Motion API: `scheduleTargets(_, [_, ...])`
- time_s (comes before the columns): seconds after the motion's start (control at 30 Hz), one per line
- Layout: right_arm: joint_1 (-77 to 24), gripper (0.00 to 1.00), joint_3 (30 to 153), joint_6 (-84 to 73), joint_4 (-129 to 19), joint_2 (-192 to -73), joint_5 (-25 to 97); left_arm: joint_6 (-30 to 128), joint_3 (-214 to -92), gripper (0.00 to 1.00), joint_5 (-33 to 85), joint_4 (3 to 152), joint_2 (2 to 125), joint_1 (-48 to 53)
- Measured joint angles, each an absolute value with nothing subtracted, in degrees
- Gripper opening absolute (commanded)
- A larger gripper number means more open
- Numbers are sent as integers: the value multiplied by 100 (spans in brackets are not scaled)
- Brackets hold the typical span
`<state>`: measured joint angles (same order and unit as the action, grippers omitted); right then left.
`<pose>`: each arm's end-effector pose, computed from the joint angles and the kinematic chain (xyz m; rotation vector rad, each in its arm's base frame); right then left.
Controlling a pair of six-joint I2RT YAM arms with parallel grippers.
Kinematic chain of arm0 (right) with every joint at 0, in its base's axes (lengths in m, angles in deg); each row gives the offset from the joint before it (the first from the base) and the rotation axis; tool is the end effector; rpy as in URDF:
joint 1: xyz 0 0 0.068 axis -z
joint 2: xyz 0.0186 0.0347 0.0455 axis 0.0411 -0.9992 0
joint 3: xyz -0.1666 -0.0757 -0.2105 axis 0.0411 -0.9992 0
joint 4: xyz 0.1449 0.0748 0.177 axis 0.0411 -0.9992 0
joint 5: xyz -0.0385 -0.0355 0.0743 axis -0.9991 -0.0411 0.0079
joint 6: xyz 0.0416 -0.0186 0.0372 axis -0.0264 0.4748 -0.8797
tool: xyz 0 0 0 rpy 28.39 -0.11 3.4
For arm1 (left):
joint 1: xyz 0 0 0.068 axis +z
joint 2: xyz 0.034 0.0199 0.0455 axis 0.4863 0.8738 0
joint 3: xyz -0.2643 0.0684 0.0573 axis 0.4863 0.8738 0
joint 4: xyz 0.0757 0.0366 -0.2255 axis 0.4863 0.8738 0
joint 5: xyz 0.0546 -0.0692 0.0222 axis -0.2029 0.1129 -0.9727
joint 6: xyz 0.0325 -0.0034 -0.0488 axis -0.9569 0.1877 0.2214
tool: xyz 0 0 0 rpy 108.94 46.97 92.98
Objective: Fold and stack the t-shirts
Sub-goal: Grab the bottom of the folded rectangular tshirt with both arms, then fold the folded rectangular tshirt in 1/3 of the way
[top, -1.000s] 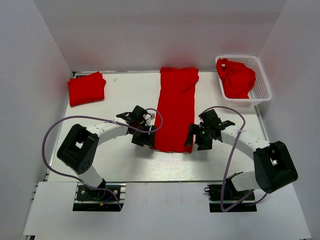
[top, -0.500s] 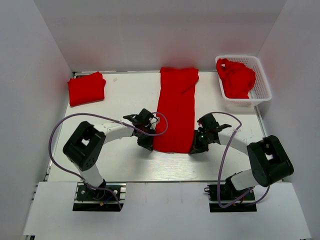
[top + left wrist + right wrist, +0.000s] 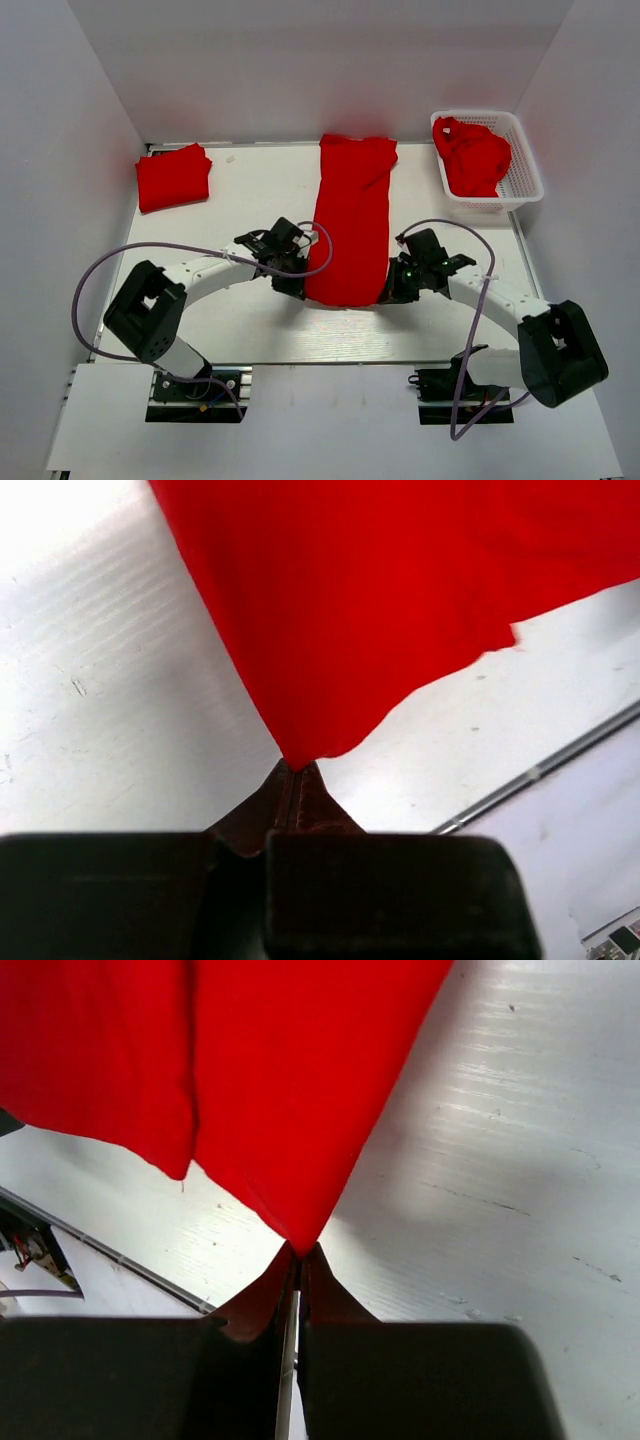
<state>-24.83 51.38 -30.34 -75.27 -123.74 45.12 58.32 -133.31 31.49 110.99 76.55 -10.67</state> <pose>0.1842 0.1084 0.1867 -0.0112 2.7073 0.7260 0.2035 -0.1826 0.1940 0.5365 2.8194 -0.5896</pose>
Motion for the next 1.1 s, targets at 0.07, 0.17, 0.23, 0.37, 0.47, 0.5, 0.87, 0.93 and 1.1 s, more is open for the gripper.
scheduleTargets(0.07, [-2494,0,5178,-2986,-7558,-12230,4455,5870,-13502,0,3154,11217,7596,-1087])
scheduleTargets(0.17, [-2491,0,5357,-2958,-7569,-12217,4276,5961,-13895,0,3049,11339,7605,-1085])
scheduleTargets(0.23, [-2487,0,5602,-2923,-7595,-12280,4062,6062,-14295,0,2904,11398,7679,-1056])
scheduleTargets(0.37, [-2456,0,6353,-2805,-7586,-12669,3489,6197,-15733,0,2391,11698,8399,-938])
scheduleTargets(0.47, [-2389,0,7024,-2700,-7512,-13107,2991,6324,-16947,0,2000,11870,9209,-798])
scheduleTargets(0.5, [-2356,0,7217,-2665,-7534,-13238,2860,6366,-17322,0,1897,11956,9483,-737])
scheduleTargets(0.87, [-1836,0,9385,-2131,-7529,-15163,2143,6289,-19947,0,1626,12522,11603,69])
scheduleTargets(0.93, [-1755,0,9663,-2057,-7538,-15386,2152,6149,-20048,0,1689,12373,11721,135])
scheduleTargets(1.1, [-1582,0,10253,-1946,-7695,-15834,2265,5727,-20081,0,1986,11956,11797,185])
